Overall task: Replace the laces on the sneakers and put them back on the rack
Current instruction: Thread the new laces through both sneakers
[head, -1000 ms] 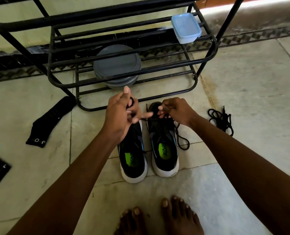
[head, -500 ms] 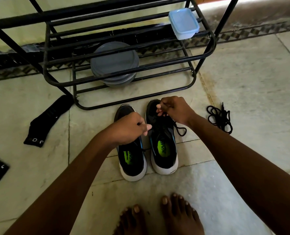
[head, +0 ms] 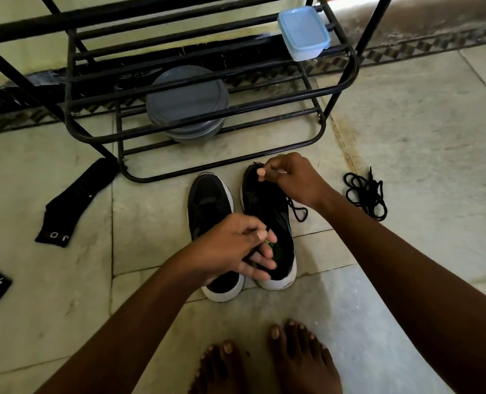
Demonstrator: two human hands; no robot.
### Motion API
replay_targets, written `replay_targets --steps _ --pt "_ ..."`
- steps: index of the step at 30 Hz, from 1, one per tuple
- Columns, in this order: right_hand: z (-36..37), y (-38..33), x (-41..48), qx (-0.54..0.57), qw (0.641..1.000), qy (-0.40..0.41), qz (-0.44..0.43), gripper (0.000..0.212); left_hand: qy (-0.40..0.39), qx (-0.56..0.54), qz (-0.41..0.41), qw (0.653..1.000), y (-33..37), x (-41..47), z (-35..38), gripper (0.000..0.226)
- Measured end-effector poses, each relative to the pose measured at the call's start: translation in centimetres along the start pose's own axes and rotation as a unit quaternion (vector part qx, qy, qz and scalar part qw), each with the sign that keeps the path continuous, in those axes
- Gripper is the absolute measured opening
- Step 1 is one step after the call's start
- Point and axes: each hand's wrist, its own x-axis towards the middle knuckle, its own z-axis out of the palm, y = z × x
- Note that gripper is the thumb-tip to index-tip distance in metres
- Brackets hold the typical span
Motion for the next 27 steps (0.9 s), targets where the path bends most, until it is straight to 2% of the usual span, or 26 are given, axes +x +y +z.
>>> replay_targets --steps 2,5,12,17,20,25,27 --pt "-0.4 -0.8 -0.7 0.025 0.999 0.032 -0.010 0.023 -0.047 -0.023 -0.002 0.999 -0.3 -0.3 0.2 0.030" --pt "-1.3 -1.6 -1.2 0.093 0.995 0.040 0.001 0.023 -0.094 -0.014 -0.009 0.995 -0.6 -0.9 1.0 0.029" --pt "-2.8 -3.4 -2.4 0.233 0.972 0.005 -0.008 0.026 -0.044 0.116 -0.007 0.992 -1.7 -0.4 2.1 0.029" --pt "-3.1 -4.4 -3.1 0.319 0.947 -0.037 -0.020 0.024 -0.077 0.212 0.027 0.974 -1.5 -0.6 2.7 0.034" --pt "-3.4 -5.2 -3.5 0.337 0.939 -0.064 -0.033 0.021 -0.004 0.224 0.049 0.973 -1.2 -0.2 2.7 0.025" --pt "-3.8 -6.7 -4.0 0.366 0.921 -0.117 -0.061 0.017 0.182 0.064 0.108 0.975 0.5 0.6 2.2 0.005" --pt "-4.0 -7.4 -4.3 0.402 0.902 -0.145 -0.070 0.017 0.210 0.020 0.116 0.971 1.3 1.9 1.4 0.026"
